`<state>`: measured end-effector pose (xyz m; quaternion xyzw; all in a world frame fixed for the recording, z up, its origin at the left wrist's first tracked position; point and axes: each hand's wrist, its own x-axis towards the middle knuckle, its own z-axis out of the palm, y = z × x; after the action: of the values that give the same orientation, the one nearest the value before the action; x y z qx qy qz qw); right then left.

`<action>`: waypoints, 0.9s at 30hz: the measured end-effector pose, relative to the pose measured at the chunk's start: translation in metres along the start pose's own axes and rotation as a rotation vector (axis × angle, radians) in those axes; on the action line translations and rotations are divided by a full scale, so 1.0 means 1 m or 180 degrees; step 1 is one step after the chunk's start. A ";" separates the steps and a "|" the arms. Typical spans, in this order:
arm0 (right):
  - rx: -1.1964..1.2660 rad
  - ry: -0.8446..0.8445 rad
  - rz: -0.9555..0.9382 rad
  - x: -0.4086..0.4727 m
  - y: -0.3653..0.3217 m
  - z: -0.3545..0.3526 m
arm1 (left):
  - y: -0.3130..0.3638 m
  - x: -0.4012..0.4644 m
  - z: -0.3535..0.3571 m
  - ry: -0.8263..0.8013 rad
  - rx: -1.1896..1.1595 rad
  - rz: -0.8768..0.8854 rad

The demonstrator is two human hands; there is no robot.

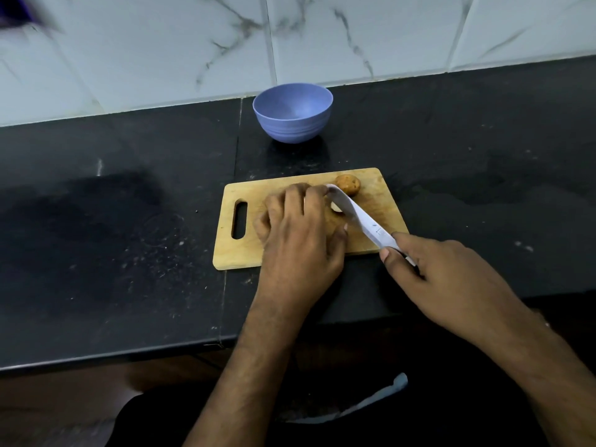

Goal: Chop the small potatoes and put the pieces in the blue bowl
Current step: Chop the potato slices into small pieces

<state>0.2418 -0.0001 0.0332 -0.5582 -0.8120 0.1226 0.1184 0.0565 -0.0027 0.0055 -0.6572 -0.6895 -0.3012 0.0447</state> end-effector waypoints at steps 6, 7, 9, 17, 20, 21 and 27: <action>0.1492 -0.0435 0.0490 0.001 0.008 -0.002 | 0.006 0.009 0.007 -0.0018 -0.0156 -0.0012; 0.2045 -0.0564 0.0733 0.002 0.009 -0.005 | 0.009 0.013 0.007 -0.0015 -0.0135 -0.0044; 0.2497 -0.0701 0.0927 0.003 0.012 -0.009 | 0.013 0.020 0.009 -0.0001 -0.0013 -0.0087; 0.2462 -0.0755 0.0829 0.003 0.012 -0.007 | 0.017 0.026 0.014 -0.0095 0.0062 -0.0119; 0.2443 -0.0727 0.0849 0.002 0.010 -0.009 | 0.016 0.018 0.011 -0.0030 0.0092 0.0024; 0.2411 -0.0702 0.0843 0.000 0.009 -0.009 | 0.015 0.014 0.010 -0.0001 0.0082 0.0068; 0.0459 -0.0102 0.0445 -0.020 -0.002 -0.007 | 0.008 -0.002 0.005 -0.0058 0.0047 0.0305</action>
<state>0.2497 -0.0185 0.0396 -0.6015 -0.7619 0.1976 0.1364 0.0656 -0.0025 0.0033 -0.6918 -0.6598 -0.2877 0.0576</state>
